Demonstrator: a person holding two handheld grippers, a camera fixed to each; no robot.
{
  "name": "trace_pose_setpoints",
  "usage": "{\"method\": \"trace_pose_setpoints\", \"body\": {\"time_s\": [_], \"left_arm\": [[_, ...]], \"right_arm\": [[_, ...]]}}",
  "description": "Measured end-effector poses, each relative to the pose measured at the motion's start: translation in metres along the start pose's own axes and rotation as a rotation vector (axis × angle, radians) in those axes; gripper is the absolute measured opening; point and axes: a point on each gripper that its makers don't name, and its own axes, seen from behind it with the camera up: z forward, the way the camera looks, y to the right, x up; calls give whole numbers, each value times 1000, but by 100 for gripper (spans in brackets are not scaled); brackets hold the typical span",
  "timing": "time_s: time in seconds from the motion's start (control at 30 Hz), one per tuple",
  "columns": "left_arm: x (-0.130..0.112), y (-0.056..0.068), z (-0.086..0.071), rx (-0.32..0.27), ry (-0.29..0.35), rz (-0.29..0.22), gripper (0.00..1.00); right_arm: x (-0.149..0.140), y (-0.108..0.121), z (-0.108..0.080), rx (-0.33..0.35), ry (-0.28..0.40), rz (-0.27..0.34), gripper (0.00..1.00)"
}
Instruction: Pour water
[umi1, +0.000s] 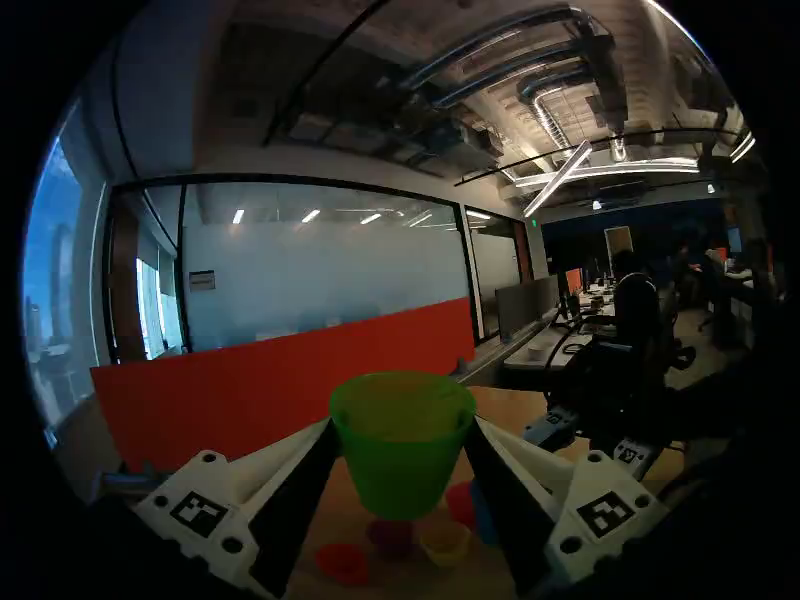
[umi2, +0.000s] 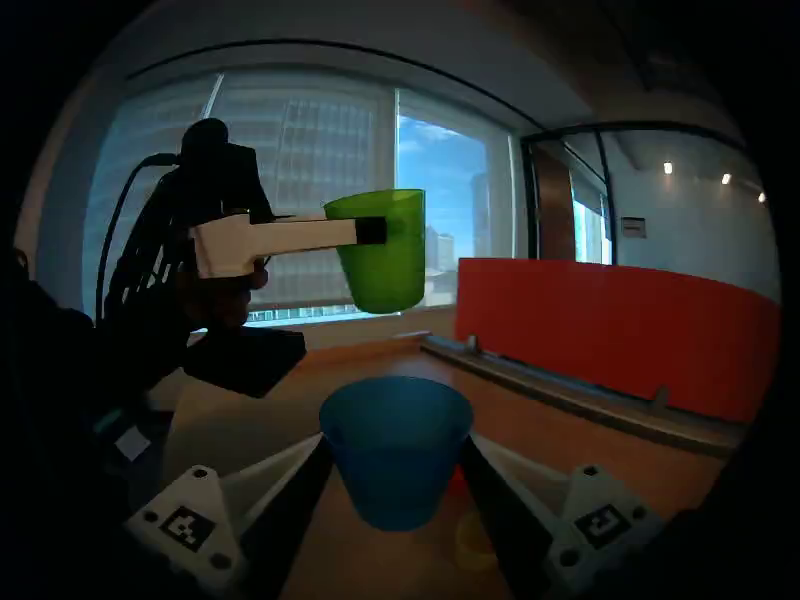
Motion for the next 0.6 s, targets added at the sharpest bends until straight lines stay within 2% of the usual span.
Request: {"method": "trace_pose_setpoints", "body": {"time_s": [0.3, 0.6], "left_arm": [[-26, -10, -4, 4, -45, -34, 85], [-53, -11, -15, -38, -90, -47, 85]], "right_arm": [[-3, 6, -9, -8, -14, 15, 88], [-15, 16, -25, -28, -57, 19, 87]]}}
